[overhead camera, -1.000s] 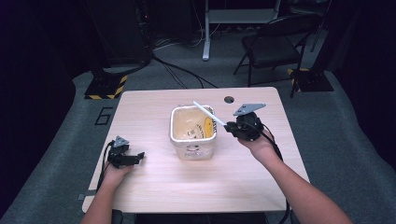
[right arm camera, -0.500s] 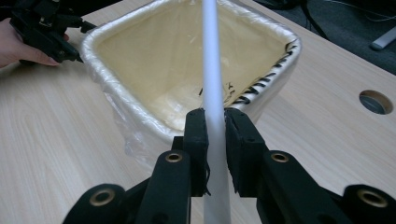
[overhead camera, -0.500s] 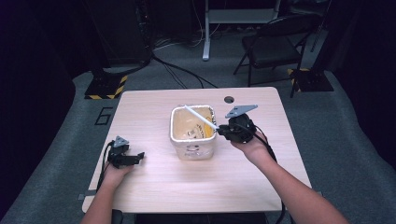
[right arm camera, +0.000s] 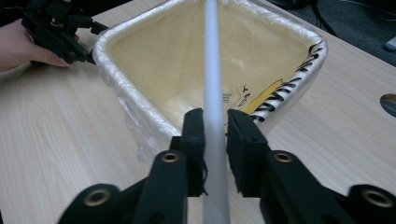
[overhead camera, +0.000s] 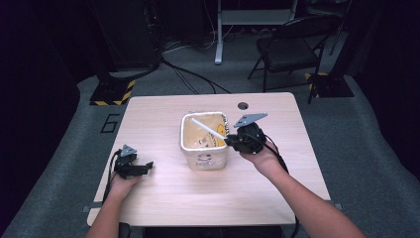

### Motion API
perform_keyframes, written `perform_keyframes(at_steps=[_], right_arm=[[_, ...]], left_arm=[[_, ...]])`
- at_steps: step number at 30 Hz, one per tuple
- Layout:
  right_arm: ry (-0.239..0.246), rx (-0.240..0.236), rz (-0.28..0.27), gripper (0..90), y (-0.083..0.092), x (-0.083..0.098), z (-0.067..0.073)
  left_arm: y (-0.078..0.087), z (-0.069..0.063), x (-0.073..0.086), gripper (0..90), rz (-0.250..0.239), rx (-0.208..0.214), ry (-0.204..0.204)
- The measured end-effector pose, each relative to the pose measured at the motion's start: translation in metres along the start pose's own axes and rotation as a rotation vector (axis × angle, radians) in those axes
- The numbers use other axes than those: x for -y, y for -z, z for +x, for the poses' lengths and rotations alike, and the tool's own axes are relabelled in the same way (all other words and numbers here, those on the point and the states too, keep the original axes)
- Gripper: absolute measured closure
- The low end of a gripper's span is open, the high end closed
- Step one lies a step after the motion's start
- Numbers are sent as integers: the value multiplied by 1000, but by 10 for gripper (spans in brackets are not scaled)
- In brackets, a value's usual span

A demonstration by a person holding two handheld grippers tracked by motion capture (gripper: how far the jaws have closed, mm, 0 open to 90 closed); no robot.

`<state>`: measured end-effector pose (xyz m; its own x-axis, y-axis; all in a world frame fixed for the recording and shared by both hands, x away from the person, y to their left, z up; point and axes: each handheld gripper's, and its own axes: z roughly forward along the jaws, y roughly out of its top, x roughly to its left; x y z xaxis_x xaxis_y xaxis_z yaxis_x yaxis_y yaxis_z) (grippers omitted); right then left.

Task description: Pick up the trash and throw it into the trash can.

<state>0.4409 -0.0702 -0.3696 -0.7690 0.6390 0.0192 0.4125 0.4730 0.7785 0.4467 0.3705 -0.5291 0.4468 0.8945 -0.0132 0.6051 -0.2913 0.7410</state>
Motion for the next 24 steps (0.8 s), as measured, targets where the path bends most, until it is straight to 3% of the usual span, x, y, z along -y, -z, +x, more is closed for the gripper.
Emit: perform_keyframes(at_steps=[3,6,24], right_arm=[[-5,-2,-9,616,-2,-1,1],[-13,-6,-14,584,-2,0,1],[-16,7,-6,539,0,20,-6]], left_arm=[[0,0,0,147,0,0,0],[0,0,0,147,-1,-2,1],[0,0,0,146,-1,-2,2]])
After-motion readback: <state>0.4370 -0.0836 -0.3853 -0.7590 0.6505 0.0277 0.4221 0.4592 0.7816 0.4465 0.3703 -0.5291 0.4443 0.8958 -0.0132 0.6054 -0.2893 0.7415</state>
